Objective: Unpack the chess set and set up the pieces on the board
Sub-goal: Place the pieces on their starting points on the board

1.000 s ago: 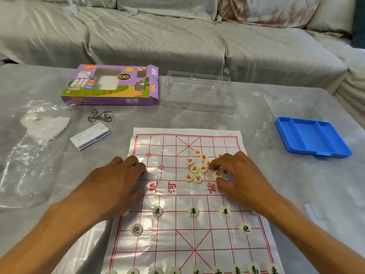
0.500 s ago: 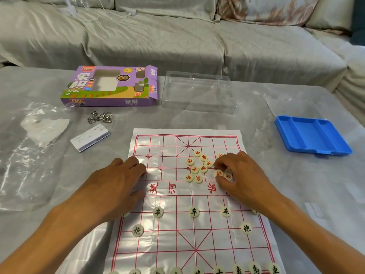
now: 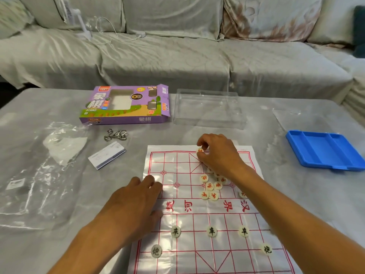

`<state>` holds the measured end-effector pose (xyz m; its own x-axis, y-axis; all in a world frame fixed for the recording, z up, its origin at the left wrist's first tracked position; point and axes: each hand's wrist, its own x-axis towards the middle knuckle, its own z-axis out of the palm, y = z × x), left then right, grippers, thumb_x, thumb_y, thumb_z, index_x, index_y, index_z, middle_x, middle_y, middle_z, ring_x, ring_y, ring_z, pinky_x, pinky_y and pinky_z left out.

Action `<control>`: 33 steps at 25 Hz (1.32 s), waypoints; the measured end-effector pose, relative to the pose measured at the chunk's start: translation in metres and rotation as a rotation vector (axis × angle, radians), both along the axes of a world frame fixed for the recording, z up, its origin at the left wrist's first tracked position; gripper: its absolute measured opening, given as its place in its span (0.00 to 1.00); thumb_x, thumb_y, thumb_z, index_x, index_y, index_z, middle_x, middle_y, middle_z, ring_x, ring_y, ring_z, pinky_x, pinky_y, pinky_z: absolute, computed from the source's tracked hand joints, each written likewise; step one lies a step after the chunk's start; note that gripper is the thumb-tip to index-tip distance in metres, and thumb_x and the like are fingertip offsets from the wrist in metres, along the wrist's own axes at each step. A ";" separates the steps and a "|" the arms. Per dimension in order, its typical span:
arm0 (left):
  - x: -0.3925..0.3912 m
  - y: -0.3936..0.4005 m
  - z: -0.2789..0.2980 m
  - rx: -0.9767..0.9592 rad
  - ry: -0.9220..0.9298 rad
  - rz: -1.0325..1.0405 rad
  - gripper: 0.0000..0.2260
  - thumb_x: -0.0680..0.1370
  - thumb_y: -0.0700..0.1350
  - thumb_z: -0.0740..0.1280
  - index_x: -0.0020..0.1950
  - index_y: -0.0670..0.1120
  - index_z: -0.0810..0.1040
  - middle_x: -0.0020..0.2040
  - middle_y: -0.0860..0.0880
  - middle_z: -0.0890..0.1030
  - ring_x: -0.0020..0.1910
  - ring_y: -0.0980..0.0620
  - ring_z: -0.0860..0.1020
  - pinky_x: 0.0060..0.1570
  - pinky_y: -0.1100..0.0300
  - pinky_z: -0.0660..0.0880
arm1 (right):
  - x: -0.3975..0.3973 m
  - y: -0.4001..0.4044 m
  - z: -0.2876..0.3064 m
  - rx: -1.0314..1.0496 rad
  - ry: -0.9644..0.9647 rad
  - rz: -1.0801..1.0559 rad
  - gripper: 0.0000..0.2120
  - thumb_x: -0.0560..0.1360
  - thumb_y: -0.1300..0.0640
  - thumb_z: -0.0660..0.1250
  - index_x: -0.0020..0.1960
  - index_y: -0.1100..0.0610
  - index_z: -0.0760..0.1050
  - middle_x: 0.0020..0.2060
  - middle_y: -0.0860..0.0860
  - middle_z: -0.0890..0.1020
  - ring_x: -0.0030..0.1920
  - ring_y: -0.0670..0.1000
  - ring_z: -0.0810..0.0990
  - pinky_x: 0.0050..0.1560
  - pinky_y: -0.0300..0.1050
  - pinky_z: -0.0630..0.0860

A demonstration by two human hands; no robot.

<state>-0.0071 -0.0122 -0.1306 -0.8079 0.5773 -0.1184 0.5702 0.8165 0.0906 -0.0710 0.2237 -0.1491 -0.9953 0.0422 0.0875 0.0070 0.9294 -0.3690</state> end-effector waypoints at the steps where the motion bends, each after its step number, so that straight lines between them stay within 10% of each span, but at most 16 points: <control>1: -0.001 -0.001 0.000 0.001 0.007 -0.004 0.18 0.79 0.57 0.57 0.68 0.55 0.62 0.66 0.57 0.65 0.60 0.53 0.67 0.43 0.61 0.65 | -0.004 -0.001 -0.004 0.019 -0.018 -0.013 0.11 0.76 0.50 0.67 0.58 0.50 0.76 0.53 0.47 0.81 0.49 0.46 0.72 0.56 0.43 0.71; 33: -0.002 -0.001 -0.005 -0.010 0.023 -0.009 0.18 0.79 0.58 0.58 0.67 0.56 0.63 0.63 0.59 0.66 0.57 0.55 0.69 0.43 0.63 0.68 | 0.092 0.047 -0.009 0.101 -0.081 0.068 0.13 0.76 0.44 0.64 0.59 0.45 0.77 0.54 0.42 0.79 0.53 0.46 0.71 0.55 0.43 0.71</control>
<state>-0.0093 -0.0132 -0.1352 -0.8053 0.5834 -0.1053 0.5794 0.8121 0.0689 0.0209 0.2709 -0.1578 -0.9995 -0.0302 0.0068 -0.0309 0.9610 -0.2747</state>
